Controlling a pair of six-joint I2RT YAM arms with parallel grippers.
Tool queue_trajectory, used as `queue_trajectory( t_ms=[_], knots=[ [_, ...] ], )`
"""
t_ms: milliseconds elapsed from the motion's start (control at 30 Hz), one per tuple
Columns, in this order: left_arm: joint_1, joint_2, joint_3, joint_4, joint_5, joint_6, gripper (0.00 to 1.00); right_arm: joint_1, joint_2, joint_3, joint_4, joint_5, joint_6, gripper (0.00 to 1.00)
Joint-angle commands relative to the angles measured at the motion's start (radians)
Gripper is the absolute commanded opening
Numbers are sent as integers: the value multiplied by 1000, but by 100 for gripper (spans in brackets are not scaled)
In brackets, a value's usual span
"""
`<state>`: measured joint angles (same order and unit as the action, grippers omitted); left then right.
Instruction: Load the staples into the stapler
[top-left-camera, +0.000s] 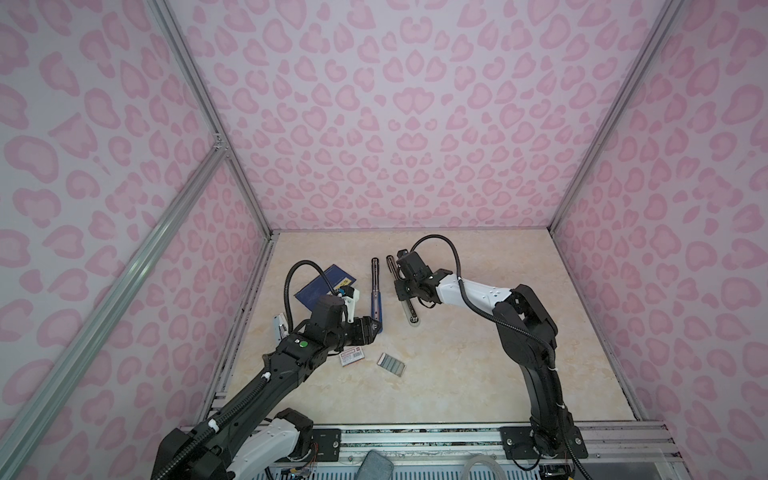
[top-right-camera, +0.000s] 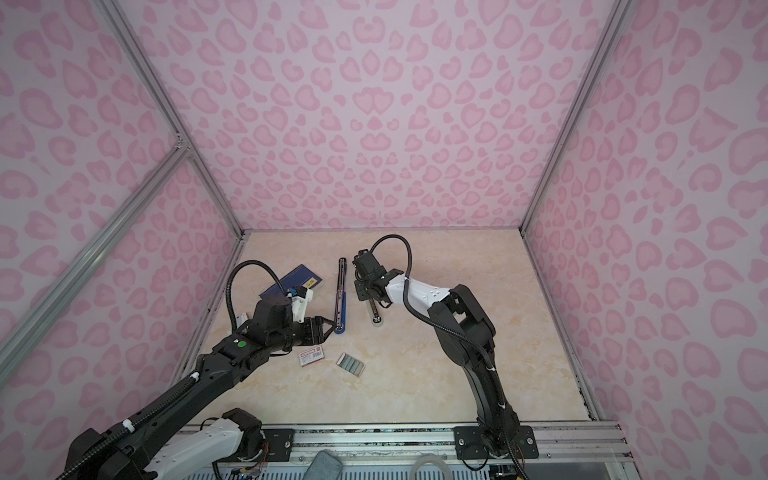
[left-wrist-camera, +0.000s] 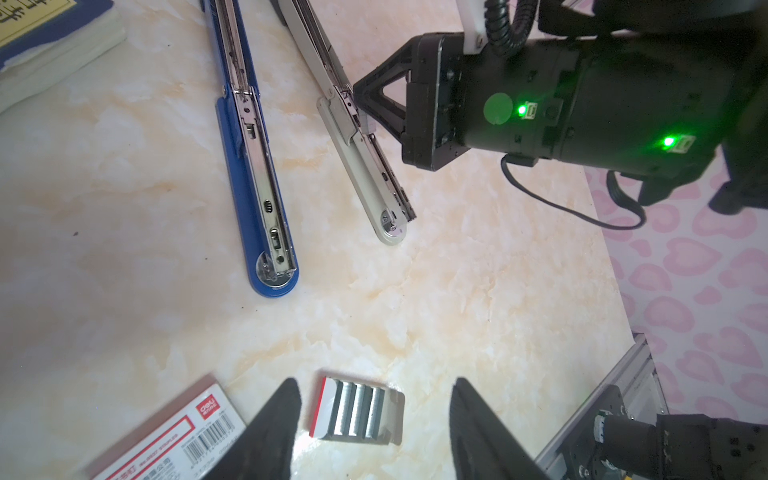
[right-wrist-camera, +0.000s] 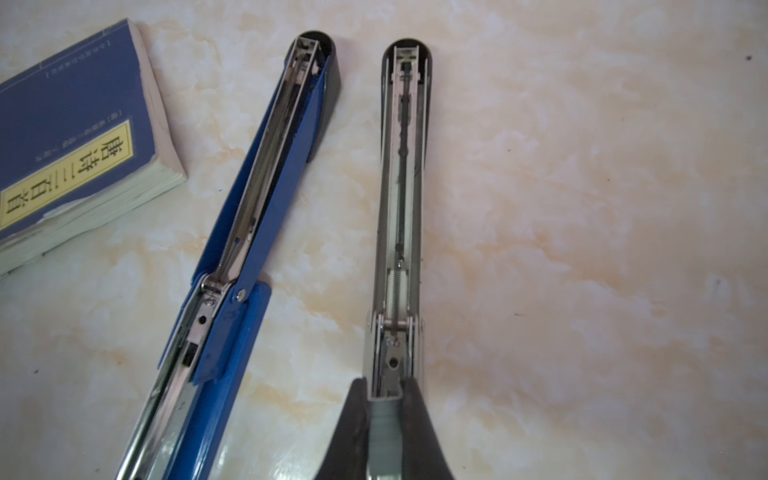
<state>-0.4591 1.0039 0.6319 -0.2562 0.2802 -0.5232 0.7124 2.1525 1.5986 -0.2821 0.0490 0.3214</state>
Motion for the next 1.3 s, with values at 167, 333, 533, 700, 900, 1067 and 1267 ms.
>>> queue_trajectory(
  t_ms=[167,333,533,700,900,1067,1267],
  knots=[
    [0,-14,-9,26,-6,0,60,2,20,3,-10,20,6,10],
    [0,-16,-12,27,-6,-3,60,5,-4,3,-6,25,2,10],
    [-1,-13,-12,33,-3,-4,60,7,-1,4,-10,32,-2,10],
    [0,-16,-14,32,-2,-4,60,9,11,-7,-5,40,1,10],
    [0,-17,-15,27,-6,-3,60,9,13,-20,1,40,5,10],
    [0,-16,-14,28,-6,-4,61,10,12,-23,1,41,5,10],
    [0,-15,-12,26,-6,-2,60,6,-19,-25,-1,49,-3,10]
  ],
)
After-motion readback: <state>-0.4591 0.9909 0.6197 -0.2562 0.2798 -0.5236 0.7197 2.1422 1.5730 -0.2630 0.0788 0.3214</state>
